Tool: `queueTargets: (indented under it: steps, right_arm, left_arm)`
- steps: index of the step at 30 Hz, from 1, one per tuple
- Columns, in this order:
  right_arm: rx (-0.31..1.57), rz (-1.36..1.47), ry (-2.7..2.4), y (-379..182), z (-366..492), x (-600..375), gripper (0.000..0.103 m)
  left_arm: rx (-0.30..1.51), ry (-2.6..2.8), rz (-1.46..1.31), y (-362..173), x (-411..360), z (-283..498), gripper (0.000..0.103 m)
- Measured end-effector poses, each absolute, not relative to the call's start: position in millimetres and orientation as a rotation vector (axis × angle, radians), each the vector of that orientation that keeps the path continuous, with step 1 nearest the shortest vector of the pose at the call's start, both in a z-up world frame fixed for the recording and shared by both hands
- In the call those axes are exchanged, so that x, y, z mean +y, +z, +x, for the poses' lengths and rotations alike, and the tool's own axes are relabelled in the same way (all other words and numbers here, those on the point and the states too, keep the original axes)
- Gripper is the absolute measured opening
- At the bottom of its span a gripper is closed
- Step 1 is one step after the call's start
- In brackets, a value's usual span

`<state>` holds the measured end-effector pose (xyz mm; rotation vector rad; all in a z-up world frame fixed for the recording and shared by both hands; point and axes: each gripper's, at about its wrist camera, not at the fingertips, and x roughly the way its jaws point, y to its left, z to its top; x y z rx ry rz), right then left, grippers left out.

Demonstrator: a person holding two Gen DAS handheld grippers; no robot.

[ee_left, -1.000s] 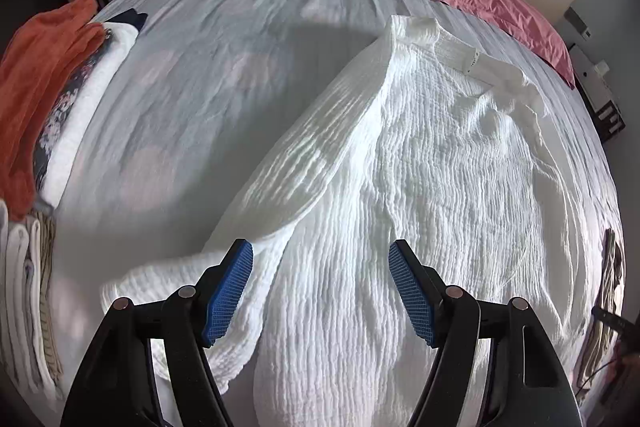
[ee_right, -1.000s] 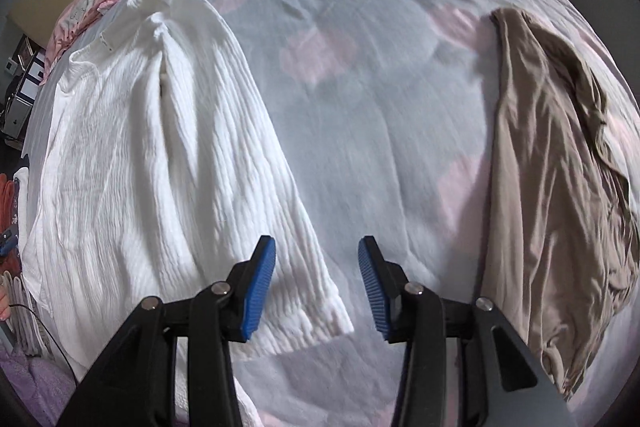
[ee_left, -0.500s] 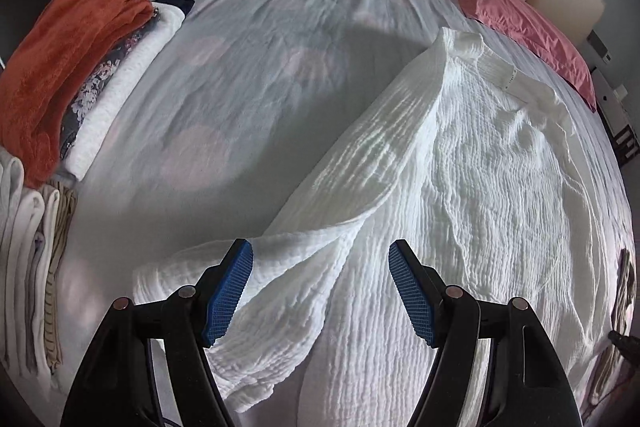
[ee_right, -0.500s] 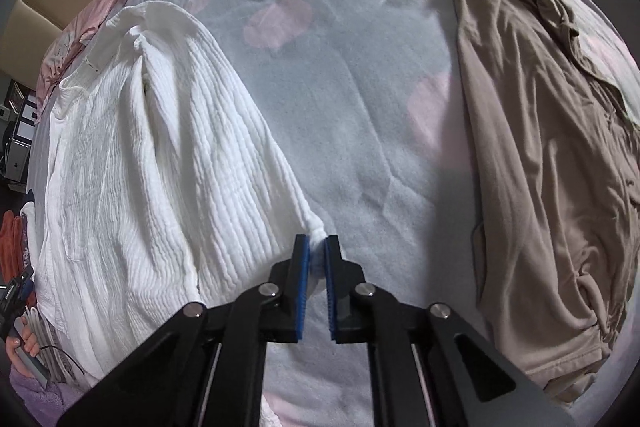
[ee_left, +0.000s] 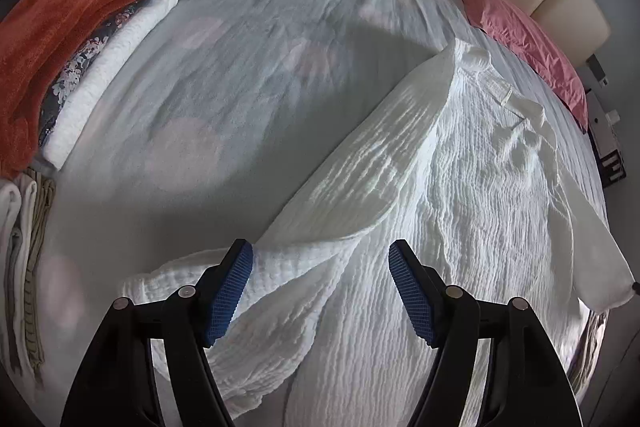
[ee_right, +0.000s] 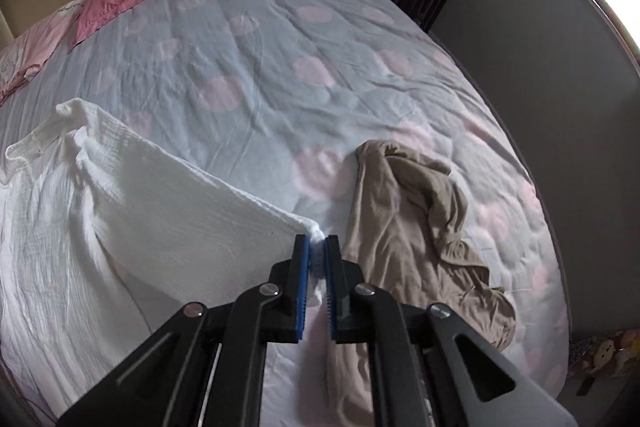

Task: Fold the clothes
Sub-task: 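Grasp the white shirt edge with the right gripper, pull it straight, release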

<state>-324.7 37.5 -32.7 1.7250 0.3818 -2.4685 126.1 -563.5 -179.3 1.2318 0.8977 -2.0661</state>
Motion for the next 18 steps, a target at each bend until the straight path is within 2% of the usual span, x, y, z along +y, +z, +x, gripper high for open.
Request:
queueTargets:
  steps: [7,18]
  right_arm:
    - [0.387,1.754,-2.572,-59,-404,49,0.007]
    - [0.499,1.825,-2.695,-110,-448,57,0.007]
  left_arm:
    - [0.901,-2.058,1.258,-186,-570,111,0.072]
    - [0.891,-2.034,1.301,-197,-571,106,0.072]
